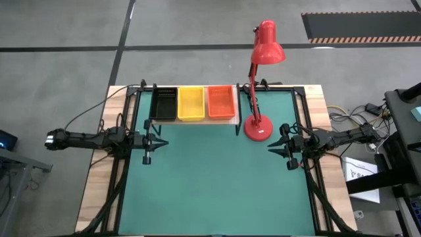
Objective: Stack baskets on shelf by color
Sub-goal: Return to Home Position
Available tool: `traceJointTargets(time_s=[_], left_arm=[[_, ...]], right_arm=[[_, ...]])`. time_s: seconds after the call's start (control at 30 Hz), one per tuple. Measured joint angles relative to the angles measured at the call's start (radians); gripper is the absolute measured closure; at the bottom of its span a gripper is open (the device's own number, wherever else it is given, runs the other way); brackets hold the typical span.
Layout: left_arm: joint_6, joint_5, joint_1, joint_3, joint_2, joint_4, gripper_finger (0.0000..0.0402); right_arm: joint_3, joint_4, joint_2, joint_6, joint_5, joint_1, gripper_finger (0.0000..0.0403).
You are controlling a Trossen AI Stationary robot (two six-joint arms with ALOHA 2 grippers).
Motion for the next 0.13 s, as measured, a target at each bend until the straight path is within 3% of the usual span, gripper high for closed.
traceJointTargets(time_s=[0.13], left_arm=[[0.000,0.000,0.000,0.000,0.000,0.000,0.0401]], right_arm=[[0.000,0.000,0.000,0.000,0.000,0.000,0.0335]])
